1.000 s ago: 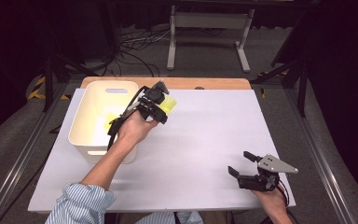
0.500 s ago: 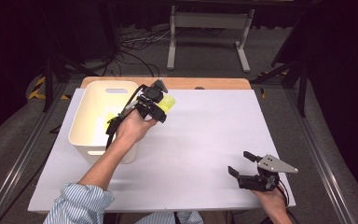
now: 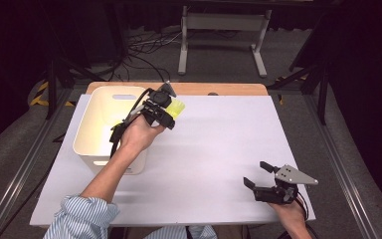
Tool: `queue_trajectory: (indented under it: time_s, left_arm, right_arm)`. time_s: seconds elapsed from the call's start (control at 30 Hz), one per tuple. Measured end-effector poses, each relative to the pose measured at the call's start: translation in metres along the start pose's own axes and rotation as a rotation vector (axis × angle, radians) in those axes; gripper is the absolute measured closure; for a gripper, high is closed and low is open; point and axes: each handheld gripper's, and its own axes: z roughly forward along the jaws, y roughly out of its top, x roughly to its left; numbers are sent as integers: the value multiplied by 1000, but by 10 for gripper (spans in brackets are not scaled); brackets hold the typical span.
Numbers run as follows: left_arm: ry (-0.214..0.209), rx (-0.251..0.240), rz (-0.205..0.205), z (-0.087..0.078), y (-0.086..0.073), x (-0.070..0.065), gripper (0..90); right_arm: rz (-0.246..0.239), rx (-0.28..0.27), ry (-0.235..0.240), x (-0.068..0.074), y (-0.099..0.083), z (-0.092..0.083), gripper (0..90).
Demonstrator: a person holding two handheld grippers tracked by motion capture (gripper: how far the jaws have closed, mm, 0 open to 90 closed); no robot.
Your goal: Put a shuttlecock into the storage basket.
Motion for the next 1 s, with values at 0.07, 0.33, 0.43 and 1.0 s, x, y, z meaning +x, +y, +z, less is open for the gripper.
queue_trajectory:
  time_s: [0.07, 0.33, 0.43, 1.0]
  left_arm:
    - [-2, 2, -3, -1, 0, 1, 634]
    - [3, 7, -3, -3, -2, 3, 634]
    - [7, 8, -3, -4, -3, 5, 634]
    - [15, 11, -13, -12, -6, 13, 634]
  right_arm:
    - [-1, 0, 1, 0, 0, 0, 154]
    - [1, 0, -1, 0, 0, 0, 154]
    - [-1, 0, 0, 0, 0, 0, 154]
    - [-2, 1, -1, 0, 0, 0, 155]
